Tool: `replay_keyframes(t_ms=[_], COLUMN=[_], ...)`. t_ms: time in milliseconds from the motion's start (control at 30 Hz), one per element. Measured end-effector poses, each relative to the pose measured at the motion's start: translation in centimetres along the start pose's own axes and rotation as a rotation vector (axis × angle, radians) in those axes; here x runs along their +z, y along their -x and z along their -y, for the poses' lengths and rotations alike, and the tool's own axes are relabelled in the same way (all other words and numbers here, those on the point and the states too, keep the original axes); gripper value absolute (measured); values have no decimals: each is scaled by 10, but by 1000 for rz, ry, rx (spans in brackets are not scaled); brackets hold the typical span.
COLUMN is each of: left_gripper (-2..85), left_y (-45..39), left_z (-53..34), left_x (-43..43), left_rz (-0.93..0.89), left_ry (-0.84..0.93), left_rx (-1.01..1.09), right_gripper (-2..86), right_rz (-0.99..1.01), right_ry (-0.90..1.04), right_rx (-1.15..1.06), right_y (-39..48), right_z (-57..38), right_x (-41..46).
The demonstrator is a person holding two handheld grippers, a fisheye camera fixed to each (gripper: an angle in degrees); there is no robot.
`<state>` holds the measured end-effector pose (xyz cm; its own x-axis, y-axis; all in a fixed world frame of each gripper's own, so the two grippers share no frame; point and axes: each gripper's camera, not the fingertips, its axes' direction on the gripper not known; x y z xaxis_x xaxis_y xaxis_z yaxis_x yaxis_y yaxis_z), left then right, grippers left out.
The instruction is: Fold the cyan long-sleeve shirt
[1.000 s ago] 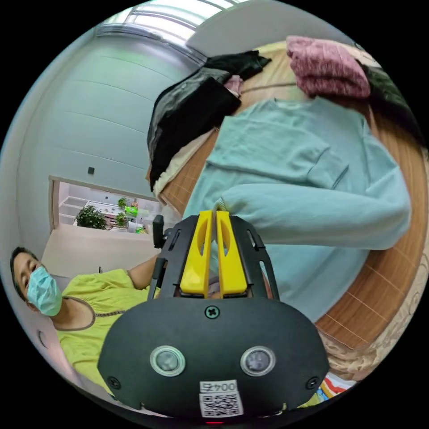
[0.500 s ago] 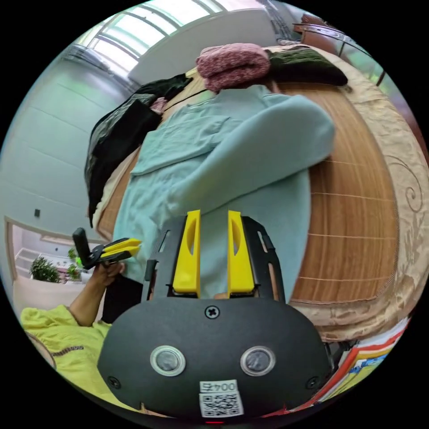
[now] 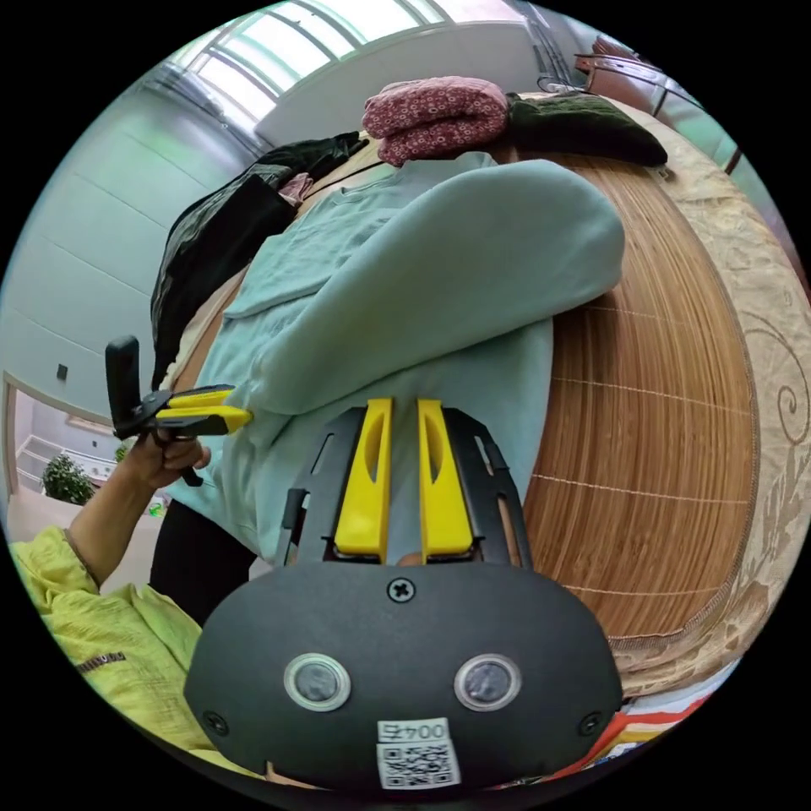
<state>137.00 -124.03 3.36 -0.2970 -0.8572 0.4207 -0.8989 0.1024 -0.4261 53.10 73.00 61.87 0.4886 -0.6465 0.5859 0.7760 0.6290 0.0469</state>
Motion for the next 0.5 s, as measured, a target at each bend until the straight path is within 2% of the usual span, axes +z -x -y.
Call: replay_keyframes(t_ms=[67,233,300,367,500], left_gripper=[46,32,30,27,24], left_y=[-12,-63,-93,-141,-200], left_z=[24,107,149,209,285], left_x=[-6,-75,-102,-129,-147], left_rz=[-49,-149,-95,59,323], left_ry=[20,-90,-76,8,178], left_rx=[6,88,170,318,474], right_gripper=[61,61,60,59,58], right_rz=[-13,88,111,119,97], right_ry=[-7,-6,-1,3,23], right_rx=[-21,5,12,16,-5], right_y=[-1,-22,-27,-30,-31], right_z=[0,3,4,6,12], right_x=[2,4,5,6,10])
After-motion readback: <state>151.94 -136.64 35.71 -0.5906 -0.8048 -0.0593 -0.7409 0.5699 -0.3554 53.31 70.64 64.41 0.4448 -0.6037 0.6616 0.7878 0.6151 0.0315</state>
